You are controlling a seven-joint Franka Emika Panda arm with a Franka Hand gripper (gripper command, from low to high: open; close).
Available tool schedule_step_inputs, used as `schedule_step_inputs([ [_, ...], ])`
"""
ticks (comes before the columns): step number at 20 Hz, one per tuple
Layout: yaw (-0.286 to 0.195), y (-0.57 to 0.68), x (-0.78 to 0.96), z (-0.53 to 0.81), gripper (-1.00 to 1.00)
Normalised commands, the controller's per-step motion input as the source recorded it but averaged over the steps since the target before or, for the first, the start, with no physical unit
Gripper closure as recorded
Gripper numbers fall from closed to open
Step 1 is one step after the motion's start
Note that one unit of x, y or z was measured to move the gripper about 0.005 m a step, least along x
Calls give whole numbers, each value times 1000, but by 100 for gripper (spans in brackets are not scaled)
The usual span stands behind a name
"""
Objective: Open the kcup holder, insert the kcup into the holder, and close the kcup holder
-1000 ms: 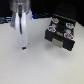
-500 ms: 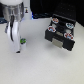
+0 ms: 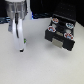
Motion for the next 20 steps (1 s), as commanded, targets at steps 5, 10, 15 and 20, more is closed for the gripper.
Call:
schedule_step_inputs([
  [5,0,222,-314,-30,-100],
  [10,0,242,-379,-36,-100],
  [15,0,124,-446,-125,-100],
  [20,-15,14,-390,-215,-100],
])
